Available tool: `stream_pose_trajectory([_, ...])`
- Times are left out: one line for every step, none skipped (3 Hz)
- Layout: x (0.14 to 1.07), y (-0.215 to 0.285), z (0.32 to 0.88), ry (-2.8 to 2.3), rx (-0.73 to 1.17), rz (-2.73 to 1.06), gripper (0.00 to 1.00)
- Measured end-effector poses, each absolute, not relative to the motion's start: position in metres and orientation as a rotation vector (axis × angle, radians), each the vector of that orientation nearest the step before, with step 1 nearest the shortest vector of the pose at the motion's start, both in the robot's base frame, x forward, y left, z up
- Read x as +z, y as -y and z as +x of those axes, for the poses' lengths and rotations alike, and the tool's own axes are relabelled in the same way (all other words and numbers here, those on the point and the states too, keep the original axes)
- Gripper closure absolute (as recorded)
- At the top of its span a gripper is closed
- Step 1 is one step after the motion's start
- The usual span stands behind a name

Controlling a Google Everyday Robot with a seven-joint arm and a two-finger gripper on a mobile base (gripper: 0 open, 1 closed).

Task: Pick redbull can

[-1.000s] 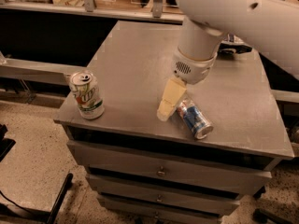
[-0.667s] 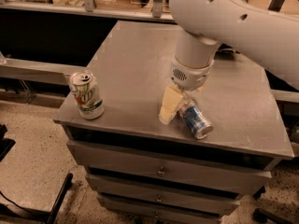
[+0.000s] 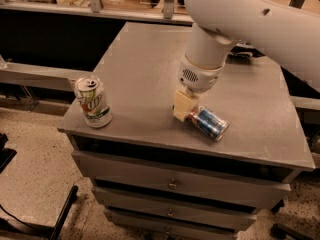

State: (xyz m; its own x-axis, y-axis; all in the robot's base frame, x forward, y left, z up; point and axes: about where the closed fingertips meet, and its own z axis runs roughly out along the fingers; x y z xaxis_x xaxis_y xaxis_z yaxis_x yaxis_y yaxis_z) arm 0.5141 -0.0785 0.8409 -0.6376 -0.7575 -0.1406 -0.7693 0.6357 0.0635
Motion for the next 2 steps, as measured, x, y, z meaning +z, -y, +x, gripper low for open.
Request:
stream_pose_trajectory([0.852, 0.073, 0.519, -2.628, 0.315, -1.426, 0.87])
stream_pose_trajectory([0.887, 0.082, 0.527, -2.403, 0.523, -1.441, 1.0])
